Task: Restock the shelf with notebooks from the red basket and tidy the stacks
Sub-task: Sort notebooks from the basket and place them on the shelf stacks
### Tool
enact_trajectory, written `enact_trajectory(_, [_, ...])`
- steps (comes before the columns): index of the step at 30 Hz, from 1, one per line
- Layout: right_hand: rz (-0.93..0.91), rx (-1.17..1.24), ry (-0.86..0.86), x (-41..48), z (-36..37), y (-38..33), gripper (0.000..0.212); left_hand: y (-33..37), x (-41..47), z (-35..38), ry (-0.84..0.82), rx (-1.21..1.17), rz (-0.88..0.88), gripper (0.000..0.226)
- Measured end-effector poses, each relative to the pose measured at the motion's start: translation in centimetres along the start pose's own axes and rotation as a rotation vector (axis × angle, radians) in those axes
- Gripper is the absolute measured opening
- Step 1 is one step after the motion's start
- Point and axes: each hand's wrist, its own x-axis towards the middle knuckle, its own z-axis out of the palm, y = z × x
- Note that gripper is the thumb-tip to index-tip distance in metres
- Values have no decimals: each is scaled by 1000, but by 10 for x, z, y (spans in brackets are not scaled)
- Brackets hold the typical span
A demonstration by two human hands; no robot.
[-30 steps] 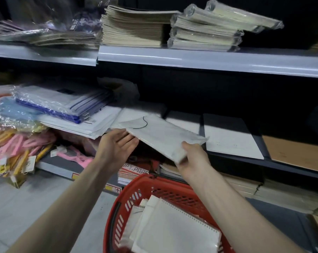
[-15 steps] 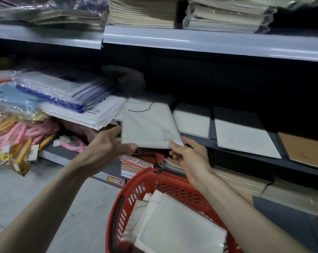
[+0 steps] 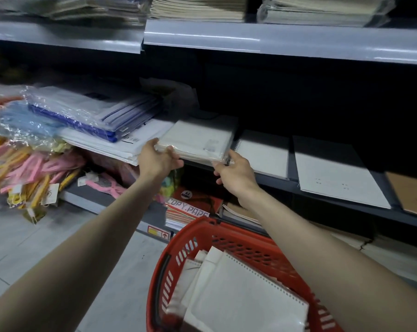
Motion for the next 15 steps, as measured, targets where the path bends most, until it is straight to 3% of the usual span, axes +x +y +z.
enact_trajectory(2, [11, 6, -1, -10, -7, 7, 66, -1, -10, 4, 19, 43, 5, 71])
enact_trajectory(5, [-32, -84, 39, -27, -26, 21, 58, -5, -41, 5, 8, 158, 61, 50])
enact_trajectory(10, [-6, -144, 111, -66, -64, 56, 19, -38, -92, 2, -291, 356, 14, 21])
enact_trajectory(15, [334, -221, 152, -134, -89, 145, 14, -127, -122, -6, -452, 556, -265, 21])
